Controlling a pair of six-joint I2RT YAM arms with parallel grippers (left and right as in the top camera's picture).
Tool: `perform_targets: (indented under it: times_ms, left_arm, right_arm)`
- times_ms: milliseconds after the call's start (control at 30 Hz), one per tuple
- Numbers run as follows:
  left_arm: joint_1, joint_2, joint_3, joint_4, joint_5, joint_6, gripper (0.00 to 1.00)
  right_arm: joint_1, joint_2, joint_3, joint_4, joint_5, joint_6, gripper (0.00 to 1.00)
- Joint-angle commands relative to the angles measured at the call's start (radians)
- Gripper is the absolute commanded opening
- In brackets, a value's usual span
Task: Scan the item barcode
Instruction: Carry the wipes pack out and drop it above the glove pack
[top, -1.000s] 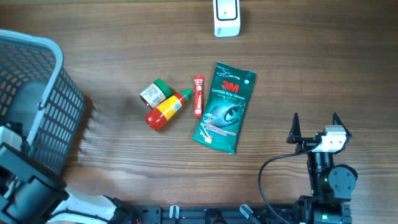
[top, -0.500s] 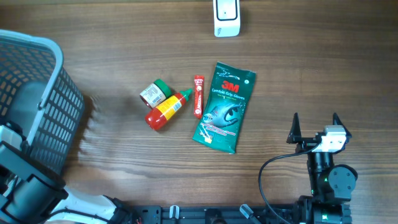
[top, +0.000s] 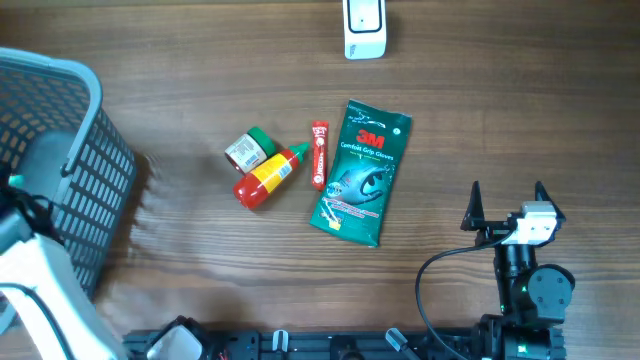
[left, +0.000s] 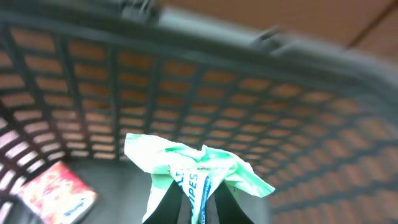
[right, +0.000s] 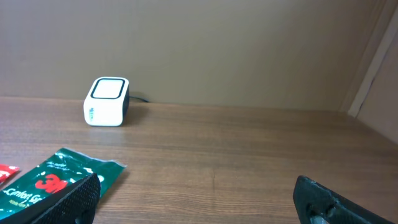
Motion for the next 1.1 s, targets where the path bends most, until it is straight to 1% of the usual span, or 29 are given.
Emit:
perform_targets:
  times_ms: [0, 167, 233, 300, 367, 400, 433, 500, 567, 667, 700, 733, 767, 800, 867, 933, 1067]
  left_arm:
    - [-0.094, -0.171, 0.005, -0.006, 0.005, -0.001, 0.04]
    - [-0.282, -0.359, 0.005, -0.063, 0.006, -0.001, 0.04]
    - [-0.418, -0.404, 0.005, -0.099, 0.045, -0.001, 0.04]
    - [-0.557, -0.401, 0.005, -0.124, 0.101, -0.001, 0.04]
    - [-0.707, -0.37, 0.005, -0.144, 0.114, 0.001, 0.04]
    - [-0.808, -0.331, 0.005, -0.144, 0.114, 0.04, 0.04]
    - [-0.868, -0.3, 0.005, -0.14, 0.114, 0.071, 0.04]
    - [-1.036, -0.164, 0.005, -0.121, 0.114, 0.138, 0.04]
    - [-1.144, -0.015, 0.005, -0.081, 0.114, 0.153, 0.04]
    - [-1.252, 0.211, 0.005, 0.031, 0.114, 0.153, 0.04]
    - [-1.276, 0.259, 0.005, 0.075, 0.114, 0.153, 0.31]
    - [-1.284, 0.275, 0.005, 0.094, 0.114, 0.153, 0.75]
    - [-1.289, 0.278, 0.005, 0.115, 0.113, 0.153, 0.93]
    - [-1.288, 0.267, 0.006, 0.124, 0.099, 0.153, 1.0]
    - [-1.268, 0.224, 0.01, 0.13, 0.021, 0.154, 1.0]
    - [-1.223, 0.106, 0.01, 0.119, -0.121, 0.2, 1.0]
    - [-1.133, -0.089, 0.01, 0.05, -0.371, 0.209, 1.0]
  right_arm:
    - [-0.001, -0.005, -0.001, 0.003, -0.011, -0.006, 1.0]
    - [-0.001, -0.005, -0.001, 0.003, -0.011, -0.006, 1.0]
    - [-0.001, -0.005, -0.001, 0.003, -0.011, -0.005, 1.0]
    - [-0.001, -0.005, -0.001, 0.003, -0.011, -0.006, 1.0]
    - [-0.001, -0.005, -0.001, 0.003, -0.011, -0.005, 1.0]
    - [-0.001, -0.005, -0.001, 0.003, -0.011, -0.006, 1.0]
    - [-0.001, -0.005, -0.001, 0.003, -0.011, -0.006, 1.0]
    - [-0.001, -0.005, -0.001, 0.003, -0.011, -0.006, 1.0]
    - [-0.001, -0.005, -0.001, 0.003, -0.011, -0.006, 1.0]
    - [-0.001, -0.005, -0.001, 0.003, -0.011, -0.005, 1.0]
    - [-0.001, -0.005, -0.001, 0.003, -0.011, -0.005, 1.0]
    - [-0.001, -0.005, -0.001, 0.003, -0.011, -0.005, 1.0]
    - [-0.001, -0.005, -0.001, 0.003, -0.011, -0.006, 1.0]
    - [-0.001, -0.005, -0.001, 0.003, -0.011, -0.006, 1.0]
    - [-0.001, -0.005, -0.001, 0.003, -0.011, -0.006, 1.0]
    - [-0.001, -0.005, -0.001, 0.003, -0.011, -0.006, 1.0]
    - [-0.001, -0.005, -0.001, 0.003, -0.011, -0.006, 1.0]
